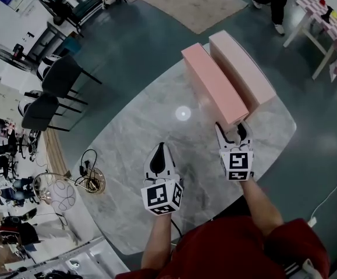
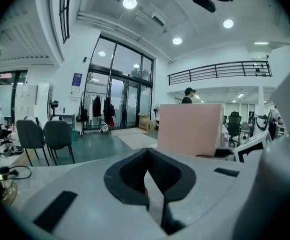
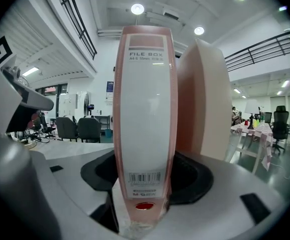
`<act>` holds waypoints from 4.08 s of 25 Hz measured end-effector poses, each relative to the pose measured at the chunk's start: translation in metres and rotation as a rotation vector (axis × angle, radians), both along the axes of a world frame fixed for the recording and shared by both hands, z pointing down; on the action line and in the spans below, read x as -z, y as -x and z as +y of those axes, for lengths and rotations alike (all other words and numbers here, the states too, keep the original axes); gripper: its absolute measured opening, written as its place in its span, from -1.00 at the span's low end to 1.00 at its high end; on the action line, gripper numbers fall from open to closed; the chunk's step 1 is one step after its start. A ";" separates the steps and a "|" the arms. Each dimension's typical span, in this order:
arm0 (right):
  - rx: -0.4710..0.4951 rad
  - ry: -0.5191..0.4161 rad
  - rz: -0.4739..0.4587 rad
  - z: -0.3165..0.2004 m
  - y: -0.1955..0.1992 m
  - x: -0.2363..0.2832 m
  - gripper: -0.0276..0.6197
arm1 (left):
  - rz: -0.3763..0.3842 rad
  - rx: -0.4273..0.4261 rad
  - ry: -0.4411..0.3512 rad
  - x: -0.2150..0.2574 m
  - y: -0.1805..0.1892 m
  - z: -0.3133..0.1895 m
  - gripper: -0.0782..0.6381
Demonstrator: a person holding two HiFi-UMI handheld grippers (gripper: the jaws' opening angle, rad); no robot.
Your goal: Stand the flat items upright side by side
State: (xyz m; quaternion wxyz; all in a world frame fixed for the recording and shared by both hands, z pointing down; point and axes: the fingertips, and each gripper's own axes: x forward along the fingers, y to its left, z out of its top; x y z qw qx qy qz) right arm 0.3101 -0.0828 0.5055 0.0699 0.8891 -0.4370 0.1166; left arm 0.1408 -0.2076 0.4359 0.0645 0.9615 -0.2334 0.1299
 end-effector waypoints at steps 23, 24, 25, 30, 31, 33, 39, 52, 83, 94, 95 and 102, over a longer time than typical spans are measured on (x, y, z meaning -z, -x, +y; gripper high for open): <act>-0.032 0.034 0.020 0.021 -0.010 0.005 0.02 | -0.016 -0.037 0.011 -0.007 -0.005 0.017 -0.77; -0.034 0.034 0.024 0.024 -0.009 0.005 0.02 | -0.016 -0.037 0.011 -0.007 -0.005 0.018 -0.77; -0.036 0.034 0.025 0.027 -0.007 0.005 0.02 | -0.017 -0.037 0.011 -0.008 -0.005 0.020 -0.77; -0.036 0.051 0.049 0.038 -0.003 0.004 -0.05 | -0.020 -0.033 0.011 -0.010 -0.006 0.025 -0.77; -0.033 0.052 0.052 0.039 -0.002 0.004 -0.06 | -0.021 -0.032 0.012 -0.010 -0.006 0.027 -0.77; -0.024 0.047 0.050 0.041 -0.002 0.005 -0.07 | -0.022 -0.028 0.011 -0.009 -0.008 0.031 -0.77; 0.011 0.035 0.047 0.050 -0.006 0.009 -0.07 | -0.027 0.006 0.000 -0.004 -0.015 0.044 -0.77; 0.212 -0.057 0.011 0.078 0.007 0.038 -0.08 | -0.020 0.219 -0.048 0.014 0.010 0.049 -0.77; 0.426 -0.223 0.200 0.166 0.193 0.172 -0.75 | 0.158 0.583 -0.242 0.104 0.315 0.206 -0.77; 0.428 -0.248 0.237 0.181 0.221 0.186 -0.91 | 0.176 0.599 -0.284 0.114 0.354 0.230 -0.77; 0.430 -0.250 0.238 0.181 0.223 0.186 -0.91 | 0.176 0.599 -0.285 0.114 0.355 0.231 -0.77; 0.433 -0.251 0.246 0.186 0.232 0.187 -0.91 | 0.181 0.591 -0.287 0.116 0.360 0.235 -0.76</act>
